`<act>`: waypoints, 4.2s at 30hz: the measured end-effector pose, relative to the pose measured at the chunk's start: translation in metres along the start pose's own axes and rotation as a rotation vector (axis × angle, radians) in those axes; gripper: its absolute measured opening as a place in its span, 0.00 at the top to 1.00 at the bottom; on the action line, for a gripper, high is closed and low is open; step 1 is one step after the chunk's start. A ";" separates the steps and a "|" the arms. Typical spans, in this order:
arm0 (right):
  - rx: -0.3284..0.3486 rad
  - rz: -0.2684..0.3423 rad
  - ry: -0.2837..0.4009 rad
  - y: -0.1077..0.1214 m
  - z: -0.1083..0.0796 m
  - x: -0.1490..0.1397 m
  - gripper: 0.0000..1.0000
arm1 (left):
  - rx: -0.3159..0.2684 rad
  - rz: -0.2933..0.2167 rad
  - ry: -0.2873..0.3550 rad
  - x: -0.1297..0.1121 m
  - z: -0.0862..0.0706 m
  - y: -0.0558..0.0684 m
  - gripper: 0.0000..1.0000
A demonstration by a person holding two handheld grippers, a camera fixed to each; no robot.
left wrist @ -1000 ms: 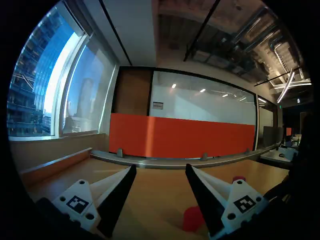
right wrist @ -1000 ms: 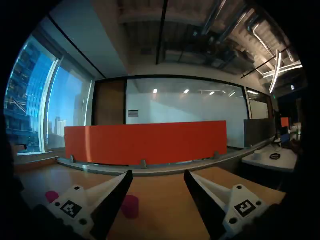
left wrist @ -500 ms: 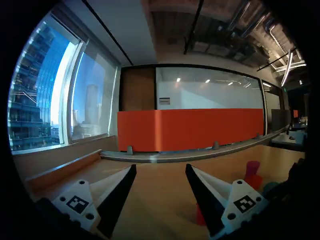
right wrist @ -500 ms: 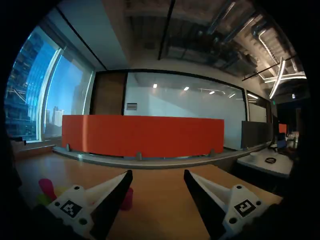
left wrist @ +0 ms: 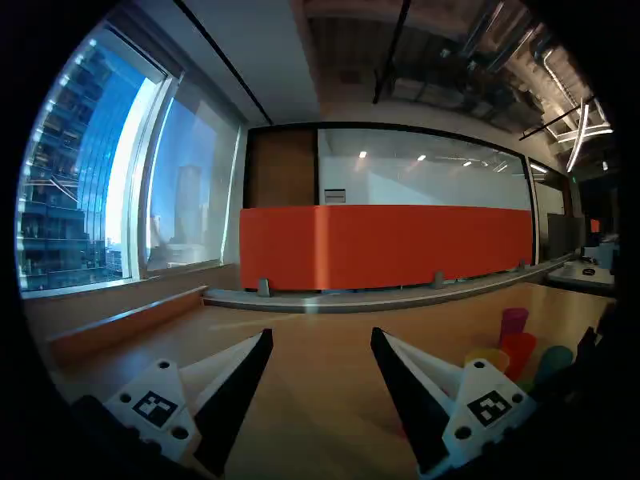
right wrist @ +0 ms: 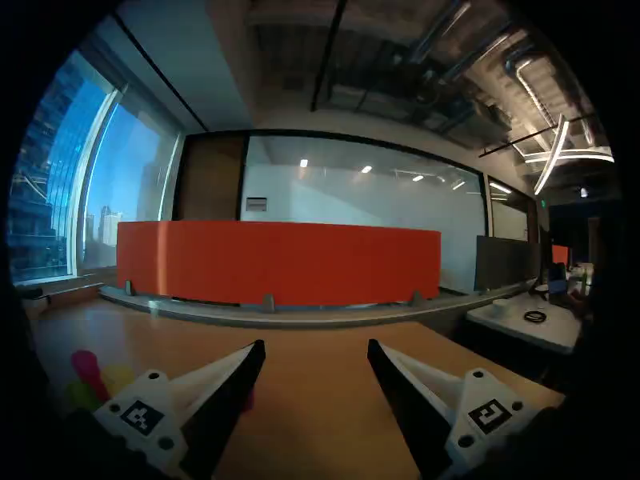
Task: Pour water
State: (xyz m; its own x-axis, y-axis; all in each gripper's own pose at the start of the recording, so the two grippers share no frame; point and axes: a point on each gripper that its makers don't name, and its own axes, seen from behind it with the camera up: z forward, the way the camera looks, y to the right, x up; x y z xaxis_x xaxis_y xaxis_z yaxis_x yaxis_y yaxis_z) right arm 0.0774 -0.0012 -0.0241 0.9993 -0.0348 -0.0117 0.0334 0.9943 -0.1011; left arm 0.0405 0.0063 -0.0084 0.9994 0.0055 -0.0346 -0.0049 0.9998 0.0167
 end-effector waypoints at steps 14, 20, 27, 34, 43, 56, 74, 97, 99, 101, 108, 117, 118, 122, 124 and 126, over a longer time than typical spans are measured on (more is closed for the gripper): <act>0.005 -0.007 -0.023 -0.009 0.002 -0.008 0.01 | -0.020 0.010 -0.011 -0.025 0.004 -0.001 0.09; 0.009 -0.022 -0.025 -0.012 0.003 -0.008 0.01 | -0.022 -0.008 -0.017 -0.032 0.006 -0.002 0.09; 0.010 -0.027 -0.020 -0.015 0.004 -0.004 0.01 | -0.027 -0.014 -0.025 -0.039 0.007 -0.002 0.09; 0.011 -0.021 -0.017 -0.015 0.004 -0.001 0.01 | -0.028 -0.010 -0.033 -0.041 0.008 -0.003 0.09; 0.020 -0.024 -0.014 -0.017 0.002 -0.002 0.01 | -0.030 -0.008 -0.035 -0.041 0.007 -0.002 0.09; 0.062 -0.030 0.037 -0.019 -0.004 0.010 0.01 | -0.032 -0.005 -0.035 -0.040 0.008 -0.002 0.09; 0.128 -0.011 0.102 -0.017 0.008 -0.006 0.01 | -0.032 -0.005 -0.035 -0.040 0.008 -0.002 0.09; 0.117 0.064 0.028 -0.001 0.020 -0.066 0.01 | -0.032 -0.006 -0.035 -0.040 0.007 -0.002 0.09; 0.117 0.067 0.027 -0.001 0.020 -0.067 0.01 | -0.032 -0.005 -0.035 -0.040 0.007 -0.002 0.09; 0.116 0.065 0.027 -0.001 0.020 -0.068 0.01 | -0.032 -0.006 -0.035 -0.040 0.008 -0.002 0.09; 0.109 0.050 0.018 -0.002 0.022 -0.072 0.01 | -0.032 -0.006 -0.034 -0.040 0.008 -0.002 0.09; 0.106 0.031 -0.011 -0.005 0.023 -0.080 0.01 | -0.032 -0.006 -0.034 -0.040 0.008 -0.002 0.09; 0.106 0.032 -0.011 -0.006 0.023 -0.080 0.01 | -0.032 -0.006 -0.034 -0.040 0.008 -0.002 0.09; 0.108 0.033 -0.012 -0.006 0.024 -0.080 0.01 | -0.032 -0.006 -0.034 -0.040 0.008 -0.002 0.09; 0.109 0.034 -0.013 -0.006 0.024 -0.080 0.01 | -0.032 -0.006 -0.034 -0.040 0.008 -0.002 0.09; 0.109 0.034 -0.014 -0.006 0.024 -0.080 0.01 | -0.032 -0.005 -0.035 -0.040 0.008 -0.002 0.09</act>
State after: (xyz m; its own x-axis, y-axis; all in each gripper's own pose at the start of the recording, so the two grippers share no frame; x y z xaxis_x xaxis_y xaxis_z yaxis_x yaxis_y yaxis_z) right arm -0.0021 -0.0024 0.0012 1.0000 -0.0006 0.0002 0.0006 1.0000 0.0082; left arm 0.0008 0.0042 0.0006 1.0000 0.0000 -0.0001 0.0000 0.9999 -0.0150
